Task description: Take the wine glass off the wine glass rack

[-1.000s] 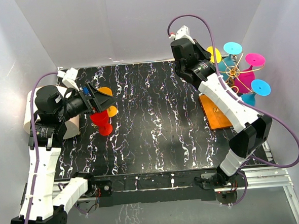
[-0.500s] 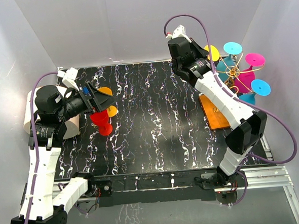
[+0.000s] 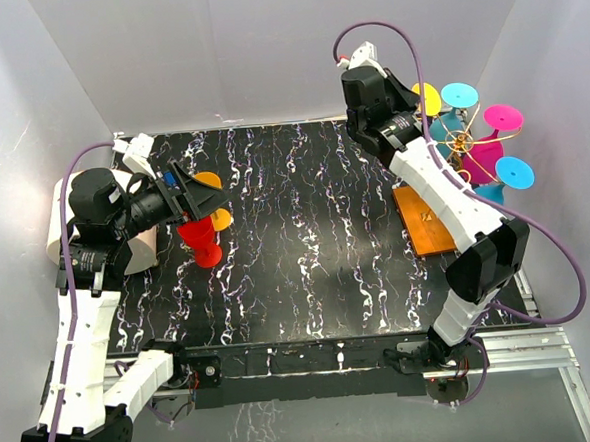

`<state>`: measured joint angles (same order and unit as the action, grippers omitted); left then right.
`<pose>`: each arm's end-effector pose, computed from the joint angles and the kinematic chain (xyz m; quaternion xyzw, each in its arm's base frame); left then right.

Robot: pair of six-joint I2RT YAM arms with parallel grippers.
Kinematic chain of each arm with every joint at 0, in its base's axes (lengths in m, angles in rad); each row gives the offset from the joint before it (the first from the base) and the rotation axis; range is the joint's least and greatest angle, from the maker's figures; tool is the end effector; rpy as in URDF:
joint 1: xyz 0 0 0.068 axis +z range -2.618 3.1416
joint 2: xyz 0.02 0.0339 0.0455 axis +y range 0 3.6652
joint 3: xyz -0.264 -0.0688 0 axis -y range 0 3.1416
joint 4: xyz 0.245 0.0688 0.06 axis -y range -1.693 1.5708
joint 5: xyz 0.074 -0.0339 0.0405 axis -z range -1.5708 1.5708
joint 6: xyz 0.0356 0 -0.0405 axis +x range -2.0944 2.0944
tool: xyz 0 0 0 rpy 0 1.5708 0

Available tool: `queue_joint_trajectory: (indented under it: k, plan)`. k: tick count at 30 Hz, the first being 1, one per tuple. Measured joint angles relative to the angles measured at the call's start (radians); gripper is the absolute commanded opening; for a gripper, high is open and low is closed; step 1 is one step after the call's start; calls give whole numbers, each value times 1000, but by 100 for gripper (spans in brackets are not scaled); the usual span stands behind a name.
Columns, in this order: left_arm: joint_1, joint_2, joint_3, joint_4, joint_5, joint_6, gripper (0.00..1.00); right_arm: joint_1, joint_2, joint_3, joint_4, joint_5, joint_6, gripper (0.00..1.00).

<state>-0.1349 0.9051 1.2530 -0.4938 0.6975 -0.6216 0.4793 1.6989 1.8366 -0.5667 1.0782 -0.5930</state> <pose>0.1624 -0.0451 0.4463 0.0454 0.7441 -0.4672 0.4754 0.3435 0.1432 0.4306 -0.1304 0.7625 -0.4576 0.4385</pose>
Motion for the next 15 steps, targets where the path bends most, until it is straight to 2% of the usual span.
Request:
queue_joint_trajectory:
  k: [15]
  plan:
    - [0, 0, 0, 0, 7, -1, 99, -11, -30, -63, 15, 0, 0, 0]
